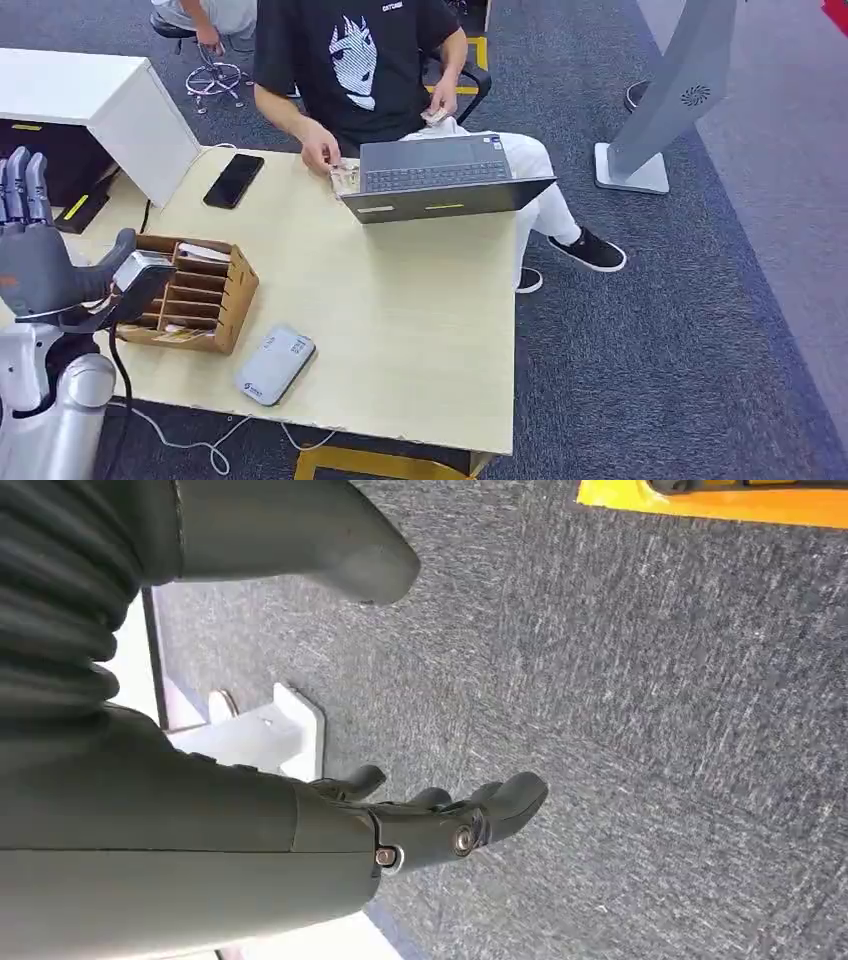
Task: Pass the card to the sensor for recognition and then transmit it.
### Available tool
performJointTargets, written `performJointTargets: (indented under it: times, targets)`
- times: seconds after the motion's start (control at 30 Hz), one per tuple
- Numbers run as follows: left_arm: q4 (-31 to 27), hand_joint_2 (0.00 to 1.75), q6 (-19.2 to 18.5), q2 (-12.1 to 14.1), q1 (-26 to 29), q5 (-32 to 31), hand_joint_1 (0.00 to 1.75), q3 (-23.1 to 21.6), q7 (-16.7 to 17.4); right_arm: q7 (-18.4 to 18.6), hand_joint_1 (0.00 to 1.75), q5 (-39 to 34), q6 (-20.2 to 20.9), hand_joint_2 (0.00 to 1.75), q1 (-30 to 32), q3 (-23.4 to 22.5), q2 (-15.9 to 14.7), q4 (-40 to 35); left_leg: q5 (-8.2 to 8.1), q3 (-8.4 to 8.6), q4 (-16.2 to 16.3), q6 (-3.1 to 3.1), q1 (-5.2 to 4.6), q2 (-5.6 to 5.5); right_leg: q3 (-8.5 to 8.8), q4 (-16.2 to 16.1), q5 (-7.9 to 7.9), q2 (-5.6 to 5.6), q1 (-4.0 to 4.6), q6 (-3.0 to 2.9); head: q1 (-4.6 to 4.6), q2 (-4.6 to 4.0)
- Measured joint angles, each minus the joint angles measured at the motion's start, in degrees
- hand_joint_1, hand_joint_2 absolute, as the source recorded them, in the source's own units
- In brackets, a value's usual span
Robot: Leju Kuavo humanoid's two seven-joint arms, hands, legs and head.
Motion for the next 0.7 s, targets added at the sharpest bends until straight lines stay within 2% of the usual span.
performJointTargets:
  times: [0.13, 0.2, 0.27, 0.3, 0.33, 0.37, 0.4, 0.43, 0.47, 0.53, 0.7]
  targets:
    - [0.02, 1.75, -0.11, 0.11, -0.13, 0.09, 0.00, 0.00, -0.02, 0.00, 0.00, 0.00, 0.00, 1.75, -0.03, -0.02, 0.00, 0.00, 0.00, 0.00, 0.00, 0.00, -0.01, 0.00, 0.00, 0.00, 0.00, -0.01, 0.00, 0.00, 0.00, 0.00]
    - [0.02, 1.75, -2.11, 0.26, -0.13, 0.81, 0.00, 0.00, 0.07, 0.00, 0.00, 0.00, 0.02, 1.75, -0.01, -0.02, 0.00, 0.00, 0.00, 0.00, 0.00, 0.00, -0.01, 0.00, 0.00, 0.00, 0.00, 0.00, 0.00, 0.00, -0.02, 0.00]
    - [0.17, 1.75, -9.32, 1.20, -0.39, 3.51, 0.00, -0.28, 1.26, 0.02, 0.00, -0.20, 0.41, 1.75, -0.02, -0.11, 0.00, 0.00, 0.00, 0.01, 0.00, 0.00, 0.00, 0.00, -0.01, 0.00, 0.00, 0.01, 0.00, 0.00, -0.02, 0.00]
    - [0.42, 1.75, -16.42, 2.61, -0.98, 5.10, 0.00, -0.90, 2.54, 0.00, 0.00, -0.35, 0.57, 1.75, -0.01, -0.26, 0.00, 0.00, 0.00, 0.01, 0.00, 0.00, 0.01, 0.00, -0.01, 0.00, 0.00, 0.00, 0.00, 0.00, 0.00, 0.00]
    - [0.78, 1.75, -24.31, 4.47, -1.76, 6.33, 0.00, -1.87, 4.10, 0.00, 0.00, -0.37, 0.79, 1.75, -0.01, -0.50, 0.00, 0.00, 0.02, 0.00, 0.00, -0.02, 0.06, 0.00, -0.02, 0.00, 0.00, 0.00, 0.02, -0.01, 0.02, 0.00]
    - [1.23, 1.75, -29.90, 6.59, -2.53, 7.04, 0.00, -2.89, 4.50, 0.00, 0.00, -0.44, 0.87, 1.75, -0.01, -0.72, 0.00, 0.00, 0.04, 0.01, 0.00, -0.05, 0.09, 0.01, -0.03, 0.00, 0.03, 0.01, 0.06, -0.04, 0.00, 0.00]
    - [1.64, 1.75, -34.62, 9.57, -3.54, 7.86, 0.00, -4.10, 4.57, 0.00, 0.00, -0.46, 0.92, 1.75, 0.00, -0.98, 0.00, 0.00, 0.08, 0.00, 0.00, -0.12, 0.11, 0.05, -0.08, 0.01, 0.05, 0.05, 0.07, -0.07, 0.00, 0.00]
    - [1.97, 1.75, -37.92, 11.49, -5.08, 8.62, 0.00, -5.25, 4.28, 0.00, 0.00, -0.50, 0.96, 1.75, 0.07, -1.20, -0.04, 0.00, 0.09, -0.02, 0.00, -0.13, 0.15, 0.08, -0.11, 0.02, 0.07, 0.07, 0.11, -0.07, -0.04, 0.00]
    - [2.21, 1.75, -41.46, 14.61, -7.01, 9.80, 0.00, -6.67, 3.78, -0.02, 0.00, -0.48, 1.03, 1.75, 0.13, -1.47, -0.11, 0.00, 0.11, -0.02, 0.00, -0.16, 0.17, 0.07, -0.10, 0.03, 0.07, 0.07, 0.12, -0.08, 0.02, 0.00]
    - [2.34, 1.75, -47.00, 19.53, -10.78, 13.98, 0.00, -9.95, 2.64, -0.22, 0.00, -0.48, 1.25, 1.75, 0.12, -1.90, -0.20, 0.00, 0.11, -0.02, 0.00, -0.16, 0.17, 0.07, -0.09, 0.05, 0.07, 0.06, 0.13, -0.09, 0.02, 0.00]
    - [-0.03, 1.75, -55.28, 31.09, -16.02, 29.78, 0.00, -15.96, 0.92, -0.77, 0.00, -0.31, 1.62, 1.75, 0.12, -3.02, -0.31, 0.00, 0.09, -0.04, -0.01, -0.17, 0.17, 0.20, -0.12, 0.09, 0.05, 0.24, 0.12, -0.09, 0.02, 0.00]
